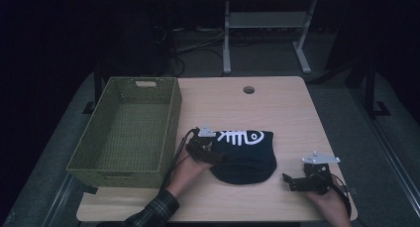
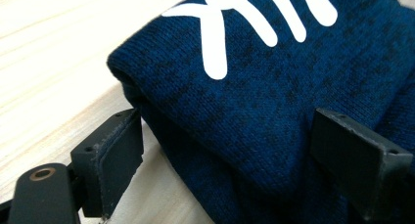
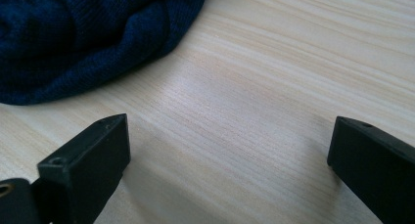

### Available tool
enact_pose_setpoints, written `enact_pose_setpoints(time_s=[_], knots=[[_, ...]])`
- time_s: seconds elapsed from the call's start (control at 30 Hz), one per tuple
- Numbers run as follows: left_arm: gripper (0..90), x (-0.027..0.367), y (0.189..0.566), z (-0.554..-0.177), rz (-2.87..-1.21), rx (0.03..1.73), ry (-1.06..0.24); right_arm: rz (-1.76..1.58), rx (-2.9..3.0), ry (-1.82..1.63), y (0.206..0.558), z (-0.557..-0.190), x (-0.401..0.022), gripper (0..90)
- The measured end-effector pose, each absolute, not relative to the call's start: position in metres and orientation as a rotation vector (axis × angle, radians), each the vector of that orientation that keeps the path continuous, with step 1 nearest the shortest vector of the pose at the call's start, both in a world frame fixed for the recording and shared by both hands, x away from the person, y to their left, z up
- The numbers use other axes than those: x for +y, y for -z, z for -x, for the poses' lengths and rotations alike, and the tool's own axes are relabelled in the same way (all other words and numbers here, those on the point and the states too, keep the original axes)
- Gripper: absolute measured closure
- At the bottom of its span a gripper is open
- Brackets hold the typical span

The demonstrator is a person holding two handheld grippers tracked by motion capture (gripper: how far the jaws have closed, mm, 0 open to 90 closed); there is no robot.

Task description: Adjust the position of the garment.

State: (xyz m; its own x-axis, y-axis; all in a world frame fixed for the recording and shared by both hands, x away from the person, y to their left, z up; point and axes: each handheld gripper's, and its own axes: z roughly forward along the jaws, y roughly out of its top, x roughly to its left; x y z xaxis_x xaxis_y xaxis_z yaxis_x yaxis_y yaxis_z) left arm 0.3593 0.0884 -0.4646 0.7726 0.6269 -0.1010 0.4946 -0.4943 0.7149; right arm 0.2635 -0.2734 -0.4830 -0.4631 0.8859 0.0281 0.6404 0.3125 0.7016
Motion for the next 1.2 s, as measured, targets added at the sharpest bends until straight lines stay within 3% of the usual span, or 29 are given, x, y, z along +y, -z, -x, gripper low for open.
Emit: enact_pose_setpoints(time_s=[0.57,0.93,1.2], knots=[[15.7,0.093,0.475,-0.361,-2.164,0.818,-0.176,-1.349,2.232,-0.936,0.483,-0.264,-0.273,1.9],[49.1,0.094,0.472,-0.36,-2.164,0.776,-0.083,-1.347,2.238,-0.939,0.483,-0.263,-0.273,1.9],[62.1,0.092,0.472,-0.36,-2.162,0.792,-0.045,-1.34,2.243,-0.941,0.483,-0.263,-0.272,1.9]])
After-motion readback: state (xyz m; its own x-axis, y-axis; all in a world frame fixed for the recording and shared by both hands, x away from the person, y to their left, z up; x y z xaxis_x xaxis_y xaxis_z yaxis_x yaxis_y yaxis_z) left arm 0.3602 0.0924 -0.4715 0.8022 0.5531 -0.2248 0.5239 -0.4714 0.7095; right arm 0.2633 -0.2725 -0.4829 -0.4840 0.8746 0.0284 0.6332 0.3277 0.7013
